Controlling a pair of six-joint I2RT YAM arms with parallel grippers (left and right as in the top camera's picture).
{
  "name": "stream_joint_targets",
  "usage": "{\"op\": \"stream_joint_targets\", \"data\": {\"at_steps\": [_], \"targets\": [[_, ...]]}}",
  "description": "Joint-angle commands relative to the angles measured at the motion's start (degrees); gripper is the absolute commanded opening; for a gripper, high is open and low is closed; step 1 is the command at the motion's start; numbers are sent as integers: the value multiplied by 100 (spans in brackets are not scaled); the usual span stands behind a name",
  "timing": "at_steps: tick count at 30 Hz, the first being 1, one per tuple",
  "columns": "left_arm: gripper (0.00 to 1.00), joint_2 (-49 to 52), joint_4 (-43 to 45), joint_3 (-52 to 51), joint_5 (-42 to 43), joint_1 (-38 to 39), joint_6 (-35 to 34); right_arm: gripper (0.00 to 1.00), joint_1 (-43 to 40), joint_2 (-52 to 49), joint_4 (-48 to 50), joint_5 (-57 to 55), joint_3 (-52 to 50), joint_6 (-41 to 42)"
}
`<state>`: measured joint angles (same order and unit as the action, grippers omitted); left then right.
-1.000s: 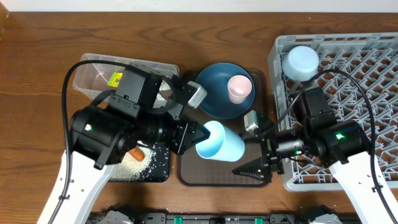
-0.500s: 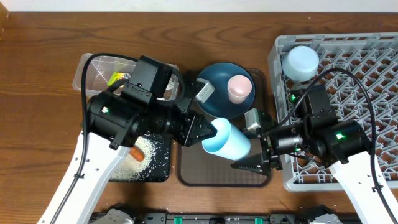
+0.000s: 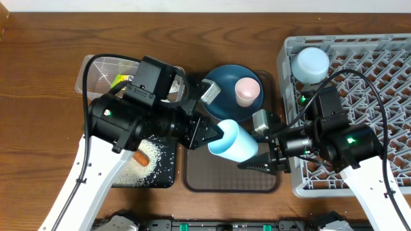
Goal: Sort waste into correct bins and load items into the dishwasher rack
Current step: 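Carry the blue cup right while the right gripper approaches it, then grasp the blue cup with the right gripper and open the left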
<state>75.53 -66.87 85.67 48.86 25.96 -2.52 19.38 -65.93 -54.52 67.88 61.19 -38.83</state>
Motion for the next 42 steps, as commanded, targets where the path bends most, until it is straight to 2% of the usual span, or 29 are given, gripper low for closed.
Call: {"op": "stream_joint_targets", "data": {"at_steps": [1,4,7,12,14,15,28,33,42], "targets": [[8,46,-63,-146,-162,44,37,43,28,48,192,354,96,170],[10,46,-254,-155,-492,50,37,32,-109,48,343,354,96,503],[11,46,-365,-240,-610,50,39,27,-328,48,468,354,96,837],[12,46,-337,-448,-608,50,39,27,-597,48,505,356,96,1058],[22,46,-334,-509,-610,50,39,27,-629,48,507,358,96,1058],[24,46,-334,-535,-610,50,39,27,-629,48,507,358,96,1058],[25,46,-221,-595,-728,48,35,24,-645,48,507,431,96,1069],[25,46,-188,-595,-1327,48,7,20,-918,76,505,-107,96,2000],[27,46,-186,-595,-1403,48,-33,20,-1672,682,260,-1961,96,3578]]}}
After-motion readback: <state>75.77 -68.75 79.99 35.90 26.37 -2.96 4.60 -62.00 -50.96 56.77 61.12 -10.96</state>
